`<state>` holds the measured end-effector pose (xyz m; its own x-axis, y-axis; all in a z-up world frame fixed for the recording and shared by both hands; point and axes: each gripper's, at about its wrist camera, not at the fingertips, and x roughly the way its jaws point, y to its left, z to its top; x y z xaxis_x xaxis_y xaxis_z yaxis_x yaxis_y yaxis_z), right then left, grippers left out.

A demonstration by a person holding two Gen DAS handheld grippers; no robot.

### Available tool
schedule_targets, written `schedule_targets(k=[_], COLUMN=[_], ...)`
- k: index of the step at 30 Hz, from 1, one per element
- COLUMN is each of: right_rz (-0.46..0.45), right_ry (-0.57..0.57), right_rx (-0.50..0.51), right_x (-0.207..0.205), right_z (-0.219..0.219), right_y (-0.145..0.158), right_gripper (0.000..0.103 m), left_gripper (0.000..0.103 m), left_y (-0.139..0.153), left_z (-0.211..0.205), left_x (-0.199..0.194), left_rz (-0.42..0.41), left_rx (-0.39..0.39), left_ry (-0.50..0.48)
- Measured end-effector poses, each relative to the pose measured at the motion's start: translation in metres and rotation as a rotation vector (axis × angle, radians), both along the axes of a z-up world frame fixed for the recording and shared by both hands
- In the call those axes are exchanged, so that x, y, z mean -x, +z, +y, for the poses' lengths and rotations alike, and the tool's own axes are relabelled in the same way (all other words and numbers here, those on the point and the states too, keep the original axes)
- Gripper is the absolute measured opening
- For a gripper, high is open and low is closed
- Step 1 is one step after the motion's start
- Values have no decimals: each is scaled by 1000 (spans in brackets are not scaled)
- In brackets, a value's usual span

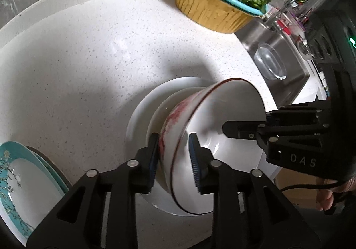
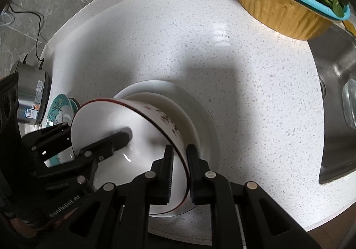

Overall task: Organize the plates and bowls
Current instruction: 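Lower the red-patterned bowl into the plain white bowl on the plates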

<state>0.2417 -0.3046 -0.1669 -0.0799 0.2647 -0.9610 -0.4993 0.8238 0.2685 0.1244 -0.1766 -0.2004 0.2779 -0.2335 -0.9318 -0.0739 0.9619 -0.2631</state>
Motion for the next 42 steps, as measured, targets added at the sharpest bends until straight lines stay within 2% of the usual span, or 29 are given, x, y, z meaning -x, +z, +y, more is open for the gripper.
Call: schedule_targets(k=[3,7,11,13,17,20,24,27,29,33,39,42], right_rz=[36,37,31,20,3,2,115,149,175,253,189,135], right_ry=[-38,-44,-57,-57,-51,-53,-132,-153,-174,-221,-173,-120], right_rx=[-23,-20,-39,-49,-59,-59,-141,-159,-175,-233,-176,-116], right_x=[-2,-1,1,2,5,4,-6,-11,-13,-19,-16,-11], right_z=[-6,-7,-6,-6,-8,-9,-21,-25,-26,-34,-22,-12], right_y=[0,2,7,9,10,11,5,0,-1,-9,-3,1], right_gripper=[16,16,26,28,30,25,24,17,17,19,13,10], left_gripper=[48,57,57,57,58,63,64,65,70,71,71,71], left_y=[1,2,0,0,0,0,2,2,3,3,3,7], left_z=[-5,-8,0,4,7,11,17,17,16,16,20,23], left_x=[4,6,10,11,13,15,19,18,17,18,17,20], left_rz=[-45,-82,-122,-133,-145,-153,-179,-188,-199,-216,-204,-219], left_rx=[27,44,89,102,109,139,147,131,127,123,152,160], left_ry=[-1,16,42,52,51,53,40,23,-1,-34,-17,1])
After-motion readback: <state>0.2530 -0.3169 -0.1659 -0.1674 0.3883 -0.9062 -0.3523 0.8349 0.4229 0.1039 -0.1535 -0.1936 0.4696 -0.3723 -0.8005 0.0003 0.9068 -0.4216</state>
